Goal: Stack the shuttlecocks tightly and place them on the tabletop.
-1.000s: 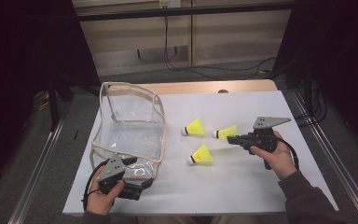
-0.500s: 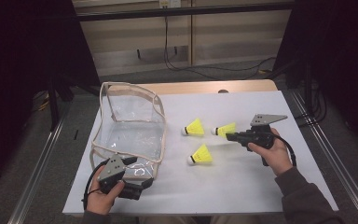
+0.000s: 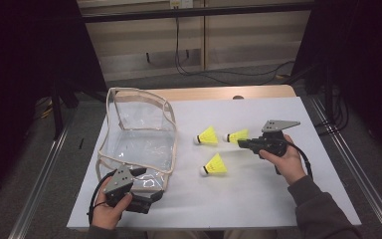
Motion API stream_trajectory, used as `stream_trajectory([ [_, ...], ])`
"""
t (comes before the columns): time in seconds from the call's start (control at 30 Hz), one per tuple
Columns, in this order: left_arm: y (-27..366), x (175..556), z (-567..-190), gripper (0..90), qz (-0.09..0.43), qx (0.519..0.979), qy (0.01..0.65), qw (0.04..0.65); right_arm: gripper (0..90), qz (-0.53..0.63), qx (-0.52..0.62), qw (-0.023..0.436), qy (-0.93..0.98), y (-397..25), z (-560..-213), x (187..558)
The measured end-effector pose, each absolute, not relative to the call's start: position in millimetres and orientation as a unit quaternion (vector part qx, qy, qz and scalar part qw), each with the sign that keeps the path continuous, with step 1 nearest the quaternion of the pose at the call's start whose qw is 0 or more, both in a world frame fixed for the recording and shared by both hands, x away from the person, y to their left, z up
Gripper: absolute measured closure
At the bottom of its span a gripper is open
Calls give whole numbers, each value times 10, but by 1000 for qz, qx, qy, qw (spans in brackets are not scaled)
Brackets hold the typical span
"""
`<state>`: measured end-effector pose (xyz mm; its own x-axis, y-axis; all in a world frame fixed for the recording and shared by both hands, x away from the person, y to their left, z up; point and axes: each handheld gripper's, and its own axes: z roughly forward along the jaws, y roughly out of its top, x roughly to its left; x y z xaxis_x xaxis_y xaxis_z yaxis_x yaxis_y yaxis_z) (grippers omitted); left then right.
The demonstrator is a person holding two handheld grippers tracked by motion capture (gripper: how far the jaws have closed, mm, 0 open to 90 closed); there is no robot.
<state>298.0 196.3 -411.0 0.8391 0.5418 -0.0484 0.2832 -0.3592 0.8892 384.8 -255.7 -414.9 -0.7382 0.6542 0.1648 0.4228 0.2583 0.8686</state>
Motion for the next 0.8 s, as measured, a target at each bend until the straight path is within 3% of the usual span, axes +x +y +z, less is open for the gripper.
stream_trajectory([
  [0.8, 1954, 2979, -4111, 45, 131, 814, 252, 506, 892, 492, 343, 129, 790, -2517, -4169, 4007],
])
